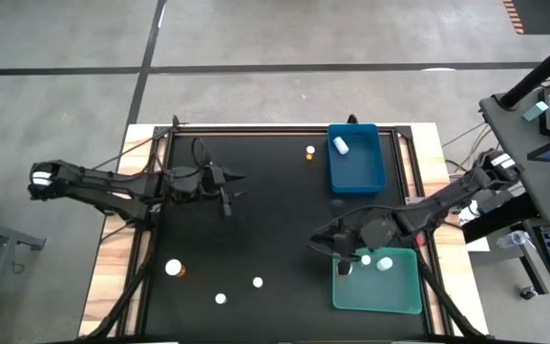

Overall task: Pick and place medicine bottles into bin by pill shape (circle, oval)
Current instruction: Put the bottom light green pill bottle into the blue bin

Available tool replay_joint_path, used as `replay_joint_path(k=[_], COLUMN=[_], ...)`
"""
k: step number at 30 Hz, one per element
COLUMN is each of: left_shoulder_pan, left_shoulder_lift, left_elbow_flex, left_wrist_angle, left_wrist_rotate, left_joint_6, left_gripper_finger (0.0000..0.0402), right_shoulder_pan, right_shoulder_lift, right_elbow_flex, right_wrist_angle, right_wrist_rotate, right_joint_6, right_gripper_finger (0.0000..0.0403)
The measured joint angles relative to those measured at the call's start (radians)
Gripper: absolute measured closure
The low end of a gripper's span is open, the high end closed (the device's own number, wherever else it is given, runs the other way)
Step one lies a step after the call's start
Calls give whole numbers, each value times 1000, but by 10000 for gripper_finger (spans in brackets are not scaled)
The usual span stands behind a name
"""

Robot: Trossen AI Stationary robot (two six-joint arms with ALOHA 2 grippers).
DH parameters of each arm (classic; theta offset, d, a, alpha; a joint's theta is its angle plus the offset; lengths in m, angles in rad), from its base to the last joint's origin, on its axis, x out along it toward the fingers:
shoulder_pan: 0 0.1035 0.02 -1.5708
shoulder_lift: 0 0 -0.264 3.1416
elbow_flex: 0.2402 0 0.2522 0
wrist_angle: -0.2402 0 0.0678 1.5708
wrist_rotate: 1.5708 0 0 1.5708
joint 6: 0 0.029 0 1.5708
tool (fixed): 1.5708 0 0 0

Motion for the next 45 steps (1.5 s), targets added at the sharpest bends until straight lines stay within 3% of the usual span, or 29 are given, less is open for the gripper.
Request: replay_joint_path(k=[3, 7, 11, 18, 23, 30, 35, 45], left_shoulder_pan=[-45, -129, -208, -332, -404, -503, -622, -768], left_shoulder_lift=[20, 55, 103, 278, 445, 641, 733, 867], left_elbow_flex=[2, 3, 77, 360, 590, 854, 945, 960], left_wrist_angle=[-4, -9, -143, -598, -889, -1174, -1225, -1228], left_wrist_rotate=[46, 52, 53, 79, 106, 192, 210, 207], left_joint_6=[-66, -145, -279, -502, -550, -751, -908, -976], left_gripper_finger=[218, 219, 219, 219, 219, 219, 219, 219], right_shoulder_pan=[-56, -117, -164, -217, -240, -243, -259, -261], right_shoulder_lift=[-3, -20, -44, -97, -143, -186, -211, -219], right_elbow_flex=[-47, -74, -76, -76, -77, -120, -137, -137], right_wrist_angle=[122, 151, 167, 168, 165, 157, 160, 174], right_wrist_rotate=[-95, -138, -220, -254, -253, -254, -253, -253], right_joint_6=[-34, -71, -119, -252, -249, -282, -295, -302], right_gripper_finger=[394, 394, 394, 394, 394, 394, 394, 394])
